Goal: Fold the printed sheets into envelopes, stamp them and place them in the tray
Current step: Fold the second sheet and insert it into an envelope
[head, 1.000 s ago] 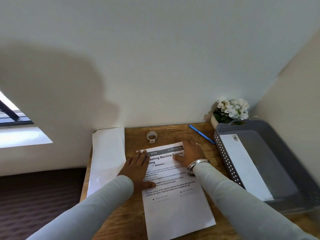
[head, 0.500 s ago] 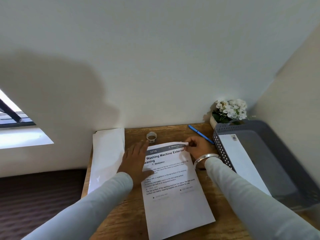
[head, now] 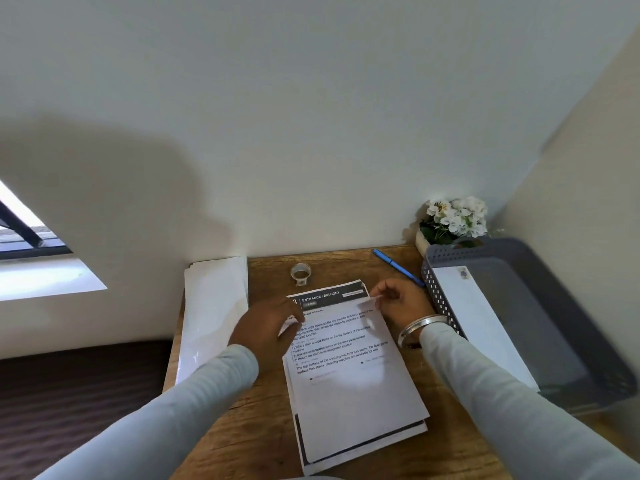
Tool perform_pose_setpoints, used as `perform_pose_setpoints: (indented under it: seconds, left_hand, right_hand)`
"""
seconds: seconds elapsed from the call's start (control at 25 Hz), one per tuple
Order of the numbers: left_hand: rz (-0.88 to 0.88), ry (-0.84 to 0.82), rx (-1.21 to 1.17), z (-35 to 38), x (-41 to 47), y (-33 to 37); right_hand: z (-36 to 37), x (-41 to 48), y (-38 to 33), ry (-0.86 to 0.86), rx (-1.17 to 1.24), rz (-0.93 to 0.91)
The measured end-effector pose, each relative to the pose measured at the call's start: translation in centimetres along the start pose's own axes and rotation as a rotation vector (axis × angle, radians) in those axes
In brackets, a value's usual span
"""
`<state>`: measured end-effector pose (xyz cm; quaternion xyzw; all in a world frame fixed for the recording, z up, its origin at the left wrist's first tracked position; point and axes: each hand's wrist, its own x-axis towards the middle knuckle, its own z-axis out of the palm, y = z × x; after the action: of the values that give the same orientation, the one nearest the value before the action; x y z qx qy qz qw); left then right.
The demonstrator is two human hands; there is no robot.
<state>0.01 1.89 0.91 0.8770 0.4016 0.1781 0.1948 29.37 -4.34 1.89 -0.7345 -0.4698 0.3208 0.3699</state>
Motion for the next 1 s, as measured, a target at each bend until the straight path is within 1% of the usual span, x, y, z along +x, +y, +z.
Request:
perform_pose_setpoints:
  seconds: [0.08,0.16,0.24,0.36,0.4,0.52,0.64,0.72,0.84,1.0]
  left_hand:
    - [0.113,-0.109,0.04,1.0,-0.9,-0.3]
    - [0.13,-0.175,0.047,1.6,-1.4,-0.3]
    - [0.088,-0.218,0.083,2.2,-1.4,-0.3]
    - [0.029,-0.308,0.221,2.9,-0.9,-0.2]
    - [0.011,-0.332,0.263,3.0,-0.8,0.0]
    - [-0.034,-0.36,0.364,3.3,-0.8,0.6]
    - [-0.106,-0.402,0.397,3.9,-1.2,0.5]
    - [-0.105,-0.41,0.425,4.1,-1.3,0.1]
    - [-0.067,-0.397,0.457,4.2,-1.3,-0.1]
    - [-0.071,-0.408,0.454,4.3,-1.3,0.1]
  right_hand:
    - [0.1,-1.4,0.4,-0.156,-0.05,0.012]
    - [0.4,-2.4,1.0,-0.245,-0.215,-0.043]
    - [0.9,-2.9,1.1,-0.263,-0.41,-0.091]
    - [3.1,-3.4,0.3,-0.261,-0.722,-0.179]
    - [4.5,-3.8,0.0,-0.261,-0.789,-0.224]
    - [8.6,-4.9,-0.5,-0.276,-0.861,-0.331]
    - [11.3,-5.1,-0.6,-0.281,-0.924,-0.361]
    - [12.0,-4.9,-0.4,-0.283,-0.942,-0.361]
    - [10.5,-4.5,0.6,-0.245,-0.936,-0.345]
    - [5.5,-3.1,2.9,-0.18,-0.939,-0.203]
